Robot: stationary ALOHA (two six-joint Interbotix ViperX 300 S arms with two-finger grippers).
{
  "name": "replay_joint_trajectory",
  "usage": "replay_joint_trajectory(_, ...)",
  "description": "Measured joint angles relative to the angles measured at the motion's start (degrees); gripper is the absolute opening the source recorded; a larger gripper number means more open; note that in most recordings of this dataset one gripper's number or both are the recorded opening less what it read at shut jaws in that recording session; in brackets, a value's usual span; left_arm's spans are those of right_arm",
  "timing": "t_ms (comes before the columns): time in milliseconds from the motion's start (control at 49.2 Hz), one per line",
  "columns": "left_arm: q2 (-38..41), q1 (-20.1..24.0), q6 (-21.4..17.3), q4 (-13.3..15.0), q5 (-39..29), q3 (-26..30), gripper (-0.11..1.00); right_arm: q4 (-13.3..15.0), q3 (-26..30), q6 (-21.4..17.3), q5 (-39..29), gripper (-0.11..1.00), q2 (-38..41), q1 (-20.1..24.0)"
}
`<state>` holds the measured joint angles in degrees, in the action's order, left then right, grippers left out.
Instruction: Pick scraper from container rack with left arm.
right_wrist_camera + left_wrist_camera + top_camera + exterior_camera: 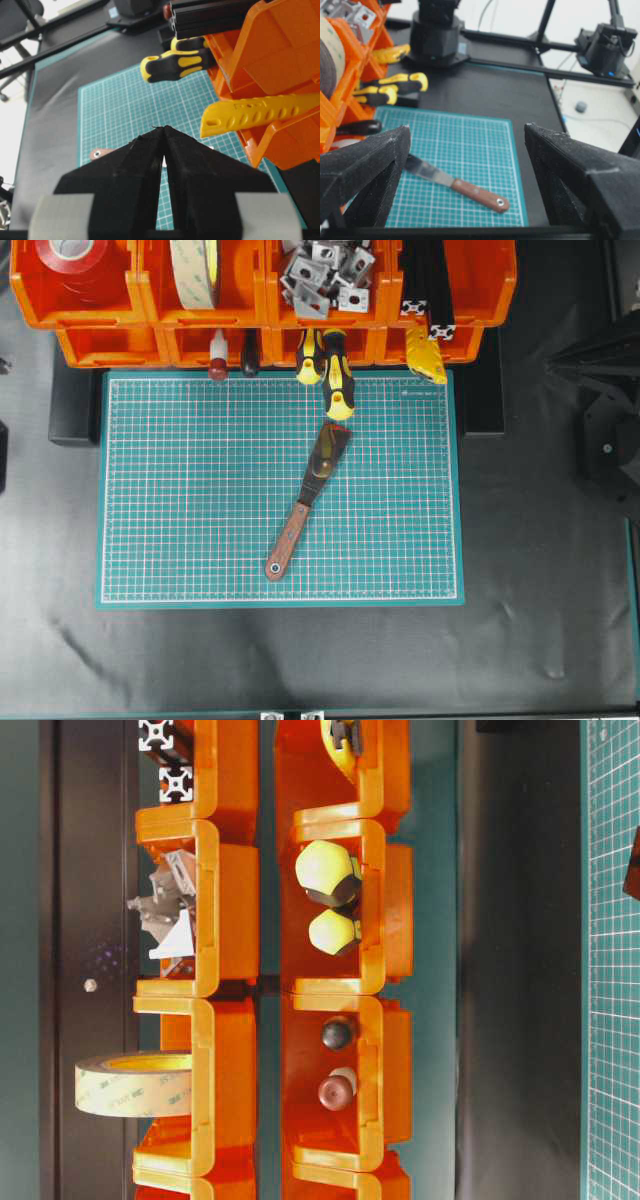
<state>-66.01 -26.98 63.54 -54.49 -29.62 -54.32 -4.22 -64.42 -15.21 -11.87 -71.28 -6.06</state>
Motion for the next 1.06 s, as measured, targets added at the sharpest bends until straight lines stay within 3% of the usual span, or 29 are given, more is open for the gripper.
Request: replay_joint_trajectory(1058,0.2,0.2,0.1,-0.1,-0.5,-2.5,0.86,0.0,-0.4,0.7,0.0,0.00,0.0,0.3)
